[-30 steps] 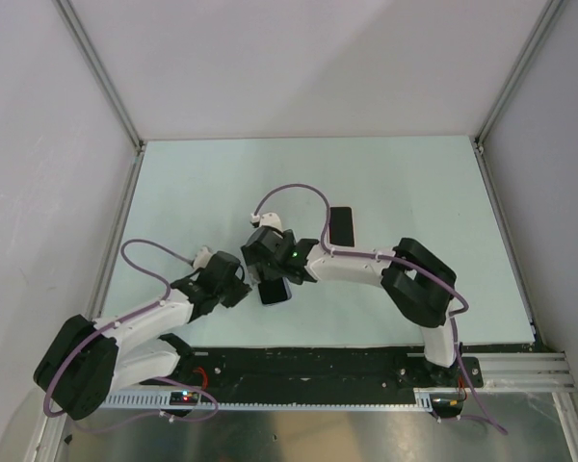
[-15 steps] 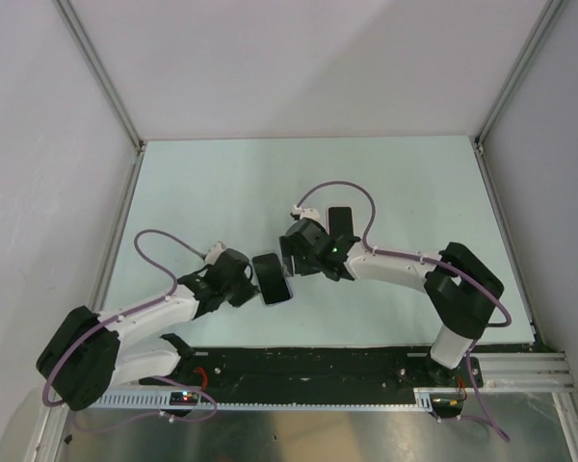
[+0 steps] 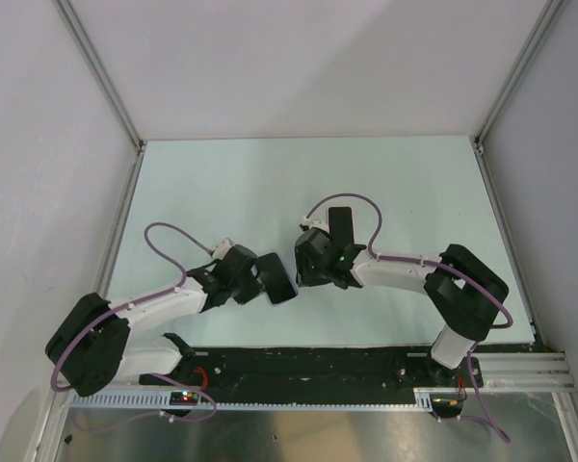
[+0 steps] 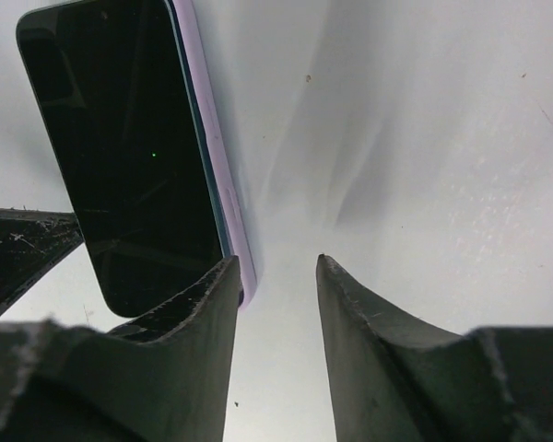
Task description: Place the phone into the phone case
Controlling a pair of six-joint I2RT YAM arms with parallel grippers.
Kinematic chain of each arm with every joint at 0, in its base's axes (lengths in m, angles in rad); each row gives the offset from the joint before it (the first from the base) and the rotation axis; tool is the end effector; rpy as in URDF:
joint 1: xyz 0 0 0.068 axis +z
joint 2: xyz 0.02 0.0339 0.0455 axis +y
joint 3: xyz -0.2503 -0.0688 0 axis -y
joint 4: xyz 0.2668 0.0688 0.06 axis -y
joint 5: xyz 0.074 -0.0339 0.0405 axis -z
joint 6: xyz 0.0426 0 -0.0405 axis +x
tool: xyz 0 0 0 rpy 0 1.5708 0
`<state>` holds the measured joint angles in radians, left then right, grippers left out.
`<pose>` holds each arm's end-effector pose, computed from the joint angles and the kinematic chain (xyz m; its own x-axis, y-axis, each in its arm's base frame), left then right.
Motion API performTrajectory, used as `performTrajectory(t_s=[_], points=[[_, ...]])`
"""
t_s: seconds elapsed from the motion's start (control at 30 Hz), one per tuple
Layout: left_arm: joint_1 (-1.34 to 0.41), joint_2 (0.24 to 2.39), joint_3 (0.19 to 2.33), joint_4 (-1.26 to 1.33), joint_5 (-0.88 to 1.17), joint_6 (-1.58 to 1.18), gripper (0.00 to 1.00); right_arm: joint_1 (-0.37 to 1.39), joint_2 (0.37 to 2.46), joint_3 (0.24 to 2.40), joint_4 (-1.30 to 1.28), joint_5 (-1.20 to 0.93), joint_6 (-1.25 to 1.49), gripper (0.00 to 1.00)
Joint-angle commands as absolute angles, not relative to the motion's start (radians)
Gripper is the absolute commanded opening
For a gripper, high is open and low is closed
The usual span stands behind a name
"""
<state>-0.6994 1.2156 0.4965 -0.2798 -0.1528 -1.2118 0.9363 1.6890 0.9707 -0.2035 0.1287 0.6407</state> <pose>0.1848 -0.1470 0.1199 -0.7627 -0.5676 -0.3100 -0.4010 0.7912 -0.4618 0.2179 0.2868 0.1390 -0.8285 -0.1256 -0.5456 -0.3212 0.9049 0.2793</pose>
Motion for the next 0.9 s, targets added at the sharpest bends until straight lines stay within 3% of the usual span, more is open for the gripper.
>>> performTrajectory(t_s=[0.0,0.43,0.87], points=[[-0.716,1.219,0.549,-0.260,-0.149,-1.194,0.05,0.930,1.692,0.972,-0.176,0.143,0.665,0.42],[-0.742,1.250,0.570,-0.259,-0.140,-1.181,0.05,0.915,1.757,0.973,-0.173,0.130,0.676,0.28],[-0.787,1.178,0.509,-0.265,-0.118,-1.200,0.02,0.910,1.766,0.979,-0.166,0.123,0.677,0.26]])
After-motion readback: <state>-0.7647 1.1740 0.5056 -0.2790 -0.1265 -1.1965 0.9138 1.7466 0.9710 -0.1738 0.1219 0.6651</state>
